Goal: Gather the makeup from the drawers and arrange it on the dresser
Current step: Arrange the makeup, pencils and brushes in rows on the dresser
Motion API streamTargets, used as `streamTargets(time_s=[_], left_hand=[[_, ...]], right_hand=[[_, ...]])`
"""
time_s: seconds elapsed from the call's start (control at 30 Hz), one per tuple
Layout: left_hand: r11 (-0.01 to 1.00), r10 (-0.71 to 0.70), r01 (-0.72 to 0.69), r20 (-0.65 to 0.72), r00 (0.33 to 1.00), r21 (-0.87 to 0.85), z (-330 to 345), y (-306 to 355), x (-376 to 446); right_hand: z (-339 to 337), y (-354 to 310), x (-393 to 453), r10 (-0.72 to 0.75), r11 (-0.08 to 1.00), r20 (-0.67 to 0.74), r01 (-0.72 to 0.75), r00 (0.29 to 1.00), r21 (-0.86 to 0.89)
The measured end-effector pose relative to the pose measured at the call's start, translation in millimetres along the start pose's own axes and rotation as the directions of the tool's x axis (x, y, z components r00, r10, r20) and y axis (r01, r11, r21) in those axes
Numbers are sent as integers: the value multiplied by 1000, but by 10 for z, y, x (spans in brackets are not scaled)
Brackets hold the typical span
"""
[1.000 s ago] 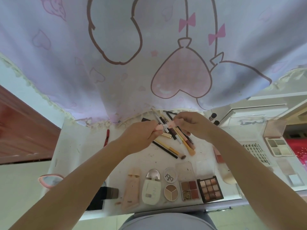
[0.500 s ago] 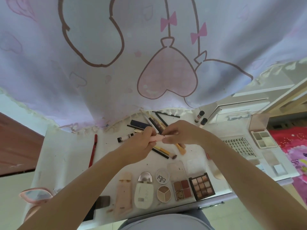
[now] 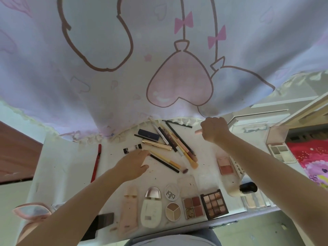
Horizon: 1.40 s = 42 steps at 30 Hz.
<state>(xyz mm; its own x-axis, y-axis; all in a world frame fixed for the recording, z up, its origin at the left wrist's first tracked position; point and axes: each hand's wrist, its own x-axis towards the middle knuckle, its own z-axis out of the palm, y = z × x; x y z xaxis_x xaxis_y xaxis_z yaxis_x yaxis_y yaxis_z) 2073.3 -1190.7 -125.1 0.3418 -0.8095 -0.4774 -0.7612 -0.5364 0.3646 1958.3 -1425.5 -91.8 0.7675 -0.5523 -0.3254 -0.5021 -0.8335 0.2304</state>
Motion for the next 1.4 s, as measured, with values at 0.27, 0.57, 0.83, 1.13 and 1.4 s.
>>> streamTargets(time_s=[0.27, 0.57, 0.83, 1.13, 1.4], left_hand=[[993, -108, 107, 17, 994, 38, 37, -352, -14], [989, -151, 150, 49, 987, 6, 85, -525, 42], [989, -147, 147, -1, 989, -11, 105, -573, 46], [979, -201, 204, -94, 975, 24, 221, -606, 128], [949, -290, 301, -116, 950, 96, 311, -532, 223]], right_hand=[[301, 31, 412, 8, 966, 83, 14, 997, -257], [369, -12, 555, 16, 941, 113, 23, 993, -338], [321, -4, 516, -6, 931, 109, 45, 994, -362], [238, -180, 254, -157, 955, -45, 140, 987, -260], [536, -767, -174, -391, 920, -142, 388, 909, -47]])
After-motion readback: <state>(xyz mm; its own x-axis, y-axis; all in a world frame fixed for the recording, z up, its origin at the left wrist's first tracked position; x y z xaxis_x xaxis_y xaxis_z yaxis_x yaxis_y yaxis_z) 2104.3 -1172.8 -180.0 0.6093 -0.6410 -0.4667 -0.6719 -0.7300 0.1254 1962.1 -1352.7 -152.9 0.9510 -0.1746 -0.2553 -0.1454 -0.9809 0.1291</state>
